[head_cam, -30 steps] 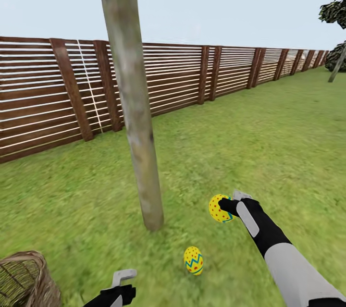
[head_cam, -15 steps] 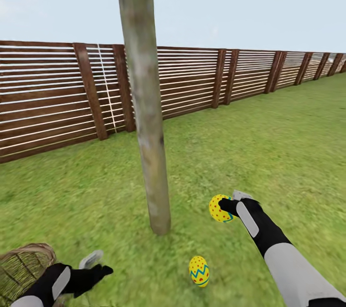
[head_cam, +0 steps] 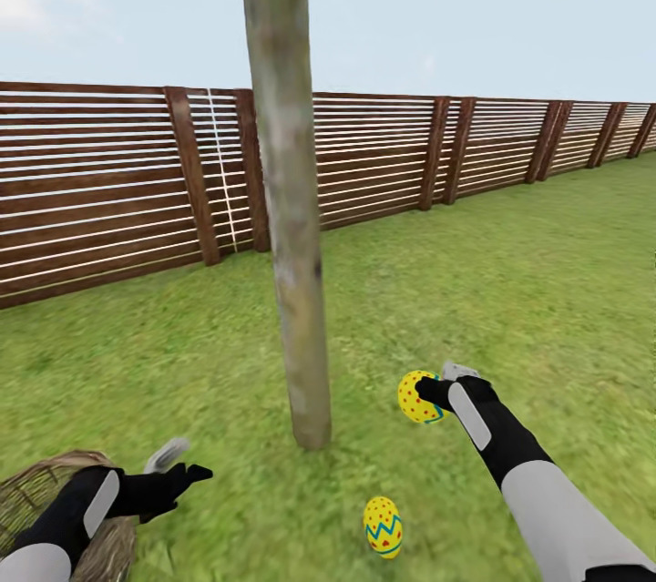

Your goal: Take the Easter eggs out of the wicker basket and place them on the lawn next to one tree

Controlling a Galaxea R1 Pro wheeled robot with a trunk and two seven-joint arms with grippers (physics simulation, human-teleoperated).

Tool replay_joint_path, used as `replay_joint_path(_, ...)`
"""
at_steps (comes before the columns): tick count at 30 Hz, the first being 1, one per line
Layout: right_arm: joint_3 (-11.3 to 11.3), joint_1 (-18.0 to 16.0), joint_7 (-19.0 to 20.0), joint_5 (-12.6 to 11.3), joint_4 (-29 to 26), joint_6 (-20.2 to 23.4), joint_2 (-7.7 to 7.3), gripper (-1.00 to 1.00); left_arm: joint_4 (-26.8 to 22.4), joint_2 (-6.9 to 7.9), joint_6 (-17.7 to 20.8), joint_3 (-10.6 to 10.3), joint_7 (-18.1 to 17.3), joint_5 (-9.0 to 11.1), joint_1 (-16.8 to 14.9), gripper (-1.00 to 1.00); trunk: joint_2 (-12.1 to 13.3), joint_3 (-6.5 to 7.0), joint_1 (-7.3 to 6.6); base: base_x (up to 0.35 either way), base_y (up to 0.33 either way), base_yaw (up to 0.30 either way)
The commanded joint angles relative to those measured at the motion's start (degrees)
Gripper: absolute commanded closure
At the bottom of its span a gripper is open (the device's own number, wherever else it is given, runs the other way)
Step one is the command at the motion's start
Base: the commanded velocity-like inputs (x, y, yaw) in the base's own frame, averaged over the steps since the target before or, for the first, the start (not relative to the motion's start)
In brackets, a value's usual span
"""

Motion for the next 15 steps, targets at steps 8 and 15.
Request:
replay_joint_path(8,0.4,0.0,-1.0,-0.5,0.8,-0.3,0.07,1.00,-0.1,0.05,0.4,0.3,-0.4,-0.1,0.0,-1.00,0.0,-0.06,0.00,0.028,-0.227,0.000)
replay_joint_path(15,0.4,0.0,-1.1,-0.4,0.9,-0.4,0.17,1.00,-0.1,0.07,0.5,0.4,-0.6,0.0,0.0,-1.00,0.0,-0.06,0.00,0.204,-0.006,0.000)
